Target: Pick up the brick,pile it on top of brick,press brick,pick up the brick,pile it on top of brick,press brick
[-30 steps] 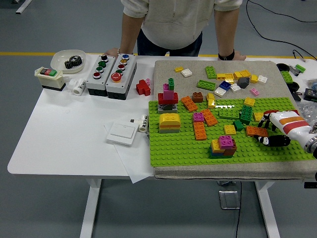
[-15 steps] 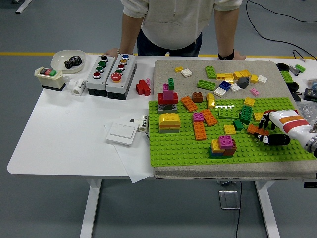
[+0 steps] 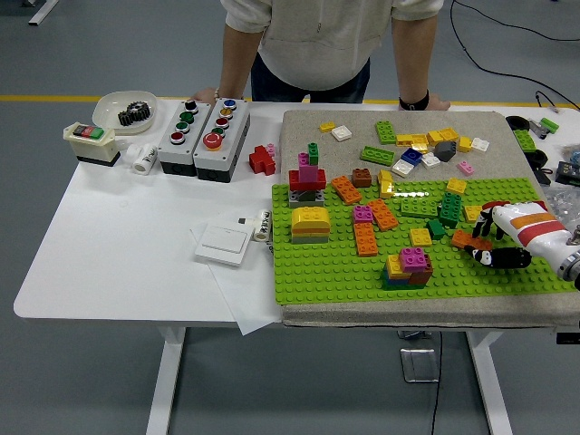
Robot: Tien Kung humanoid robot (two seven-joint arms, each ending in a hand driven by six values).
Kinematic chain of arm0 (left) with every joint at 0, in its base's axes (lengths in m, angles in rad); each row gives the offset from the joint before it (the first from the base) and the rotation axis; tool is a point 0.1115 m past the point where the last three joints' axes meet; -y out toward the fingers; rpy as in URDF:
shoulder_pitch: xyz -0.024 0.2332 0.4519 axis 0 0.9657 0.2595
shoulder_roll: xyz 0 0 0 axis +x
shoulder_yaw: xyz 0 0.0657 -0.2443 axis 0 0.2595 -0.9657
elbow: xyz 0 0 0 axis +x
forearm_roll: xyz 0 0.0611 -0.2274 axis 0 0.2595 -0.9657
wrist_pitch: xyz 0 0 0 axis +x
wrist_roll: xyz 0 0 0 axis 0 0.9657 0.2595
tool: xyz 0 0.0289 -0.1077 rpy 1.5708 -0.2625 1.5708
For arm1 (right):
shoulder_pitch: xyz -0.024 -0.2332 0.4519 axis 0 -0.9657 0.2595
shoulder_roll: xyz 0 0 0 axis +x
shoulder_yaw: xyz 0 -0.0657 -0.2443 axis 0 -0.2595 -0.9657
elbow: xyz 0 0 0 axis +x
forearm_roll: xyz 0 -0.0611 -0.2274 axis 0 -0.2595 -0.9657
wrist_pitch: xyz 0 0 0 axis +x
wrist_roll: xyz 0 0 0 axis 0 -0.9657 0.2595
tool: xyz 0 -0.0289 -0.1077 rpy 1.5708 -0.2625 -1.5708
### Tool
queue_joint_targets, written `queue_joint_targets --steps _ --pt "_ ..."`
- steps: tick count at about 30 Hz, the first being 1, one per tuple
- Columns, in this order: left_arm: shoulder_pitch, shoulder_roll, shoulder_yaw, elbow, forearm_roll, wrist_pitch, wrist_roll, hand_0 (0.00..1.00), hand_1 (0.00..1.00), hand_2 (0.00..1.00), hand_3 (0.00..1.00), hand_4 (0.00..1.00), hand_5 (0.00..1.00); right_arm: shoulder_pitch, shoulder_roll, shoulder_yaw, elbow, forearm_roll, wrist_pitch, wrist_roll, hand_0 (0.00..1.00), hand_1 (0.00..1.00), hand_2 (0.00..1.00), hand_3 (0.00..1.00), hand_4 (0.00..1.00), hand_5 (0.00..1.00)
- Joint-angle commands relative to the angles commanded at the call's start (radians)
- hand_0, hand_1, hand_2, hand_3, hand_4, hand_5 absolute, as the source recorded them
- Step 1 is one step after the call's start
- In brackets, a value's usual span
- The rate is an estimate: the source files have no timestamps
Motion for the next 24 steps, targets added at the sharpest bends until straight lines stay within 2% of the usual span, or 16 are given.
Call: queue_joint_targets --steps 18,24 --pt "-0.001 0.001 -0.002 -0.001 0.005 -0.001 0.001 0.845 0.816 0.807 0.594 0.677 0.681 -0.021 -0.015 0.033 0.046 -0.014 -0.024 0.012 0.186 0.384 0.484 0.513 0.681 0.433" --pt "-0.003 0.001 -0.001 -0.001 0.006 -0.002 0.002 0.844 0.816 0.808 0.594 0.677 0.681 -0.019 -0.020 0.037 0.052 -0.015 -0.018 0.007 0.199 0.391 0.491 0.521 0.680 0.418"
